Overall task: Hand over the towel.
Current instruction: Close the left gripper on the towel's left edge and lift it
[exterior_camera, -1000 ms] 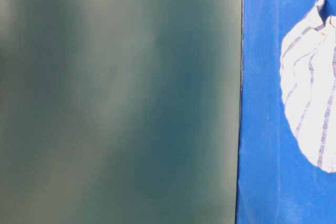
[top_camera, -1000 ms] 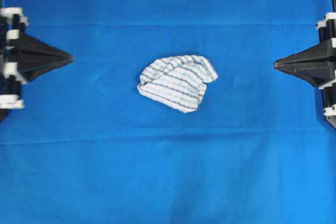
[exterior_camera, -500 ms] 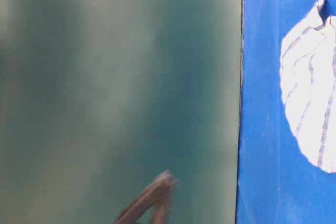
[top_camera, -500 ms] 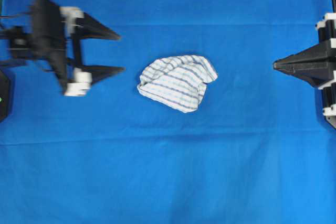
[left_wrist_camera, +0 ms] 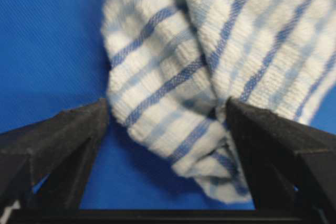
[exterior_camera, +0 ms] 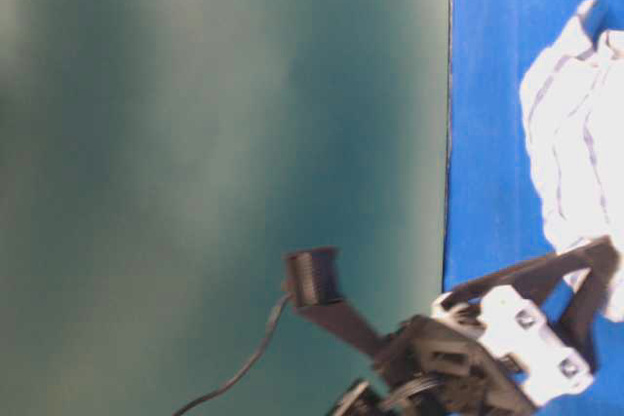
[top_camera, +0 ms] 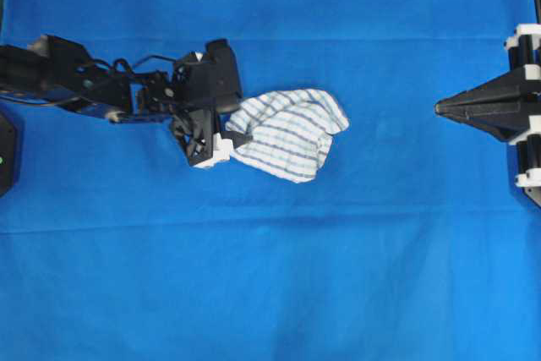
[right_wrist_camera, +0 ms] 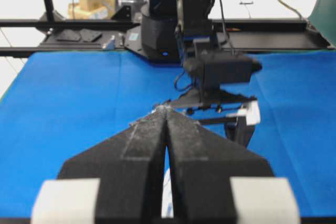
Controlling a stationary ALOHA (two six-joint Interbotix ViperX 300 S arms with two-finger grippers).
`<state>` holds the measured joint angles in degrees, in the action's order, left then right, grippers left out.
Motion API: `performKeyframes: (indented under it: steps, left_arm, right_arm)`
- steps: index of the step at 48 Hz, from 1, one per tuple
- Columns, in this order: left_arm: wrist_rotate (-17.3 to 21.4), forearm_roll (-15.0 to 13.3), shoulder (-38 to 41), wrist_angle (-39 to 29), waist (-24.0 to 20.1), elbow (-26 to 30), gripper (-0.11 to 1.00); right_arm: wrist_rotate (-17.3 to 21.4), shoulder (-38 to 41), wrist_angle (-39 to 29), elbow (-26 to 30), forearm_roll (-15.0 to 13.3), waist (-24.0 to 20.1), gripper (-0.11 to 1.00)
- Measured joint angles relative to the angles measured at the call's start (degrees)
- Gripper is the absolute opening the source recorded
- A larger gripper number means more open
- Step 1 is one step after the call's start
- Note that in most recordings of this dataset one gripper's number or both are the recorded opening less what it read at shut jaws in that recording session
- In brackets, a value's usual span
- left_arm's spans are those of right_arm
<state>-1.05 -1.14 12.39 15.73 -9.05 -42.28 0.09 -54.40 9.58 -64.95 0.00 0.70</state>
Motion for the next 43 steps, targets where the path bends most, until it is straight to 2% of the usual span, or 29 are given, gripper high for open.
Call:
performKeyframes:
  steps: [8,11,14,25,28,43]
  left_arm:
    - [0.09,0.00,0.70,-0.79,-0.44,0.18,0.92]
    - [0.09,0.00,0.70,-1.85,-0.53,0.26,0.87]
    - [0.18,0.00,0.70,-3.25,-0.70,0.62,0.74]
    - [1.32,0.00,-0.79,-5.01,-0.97,0.79,0.15]
    - [1.32,0.00,-2.46,-5.45,-0.97,0.79,0.06]
    - [1.58,0.00,-18.37,-8.26,-0.79,0.79,0.05]
  right_arm:
    - [0.00,0.09,-0.18,0.00,0.00,0.00,0.00]
    - [0.00,0.18,-0.18,0.00,0.00,0.00,0.00]
    - [-0.09,0.26,-0.26,0.00,0.00,0.00,0.00]
    - [-0.18,0.44,-0.35,0.00,0.00,0.00,0.00]
    - [-0.18,0.44,-0.53,0.00,0.00,0.00,0.00]
    - [-0.18,0.44,-0.62,0.00,0.00,0.00,0.00]
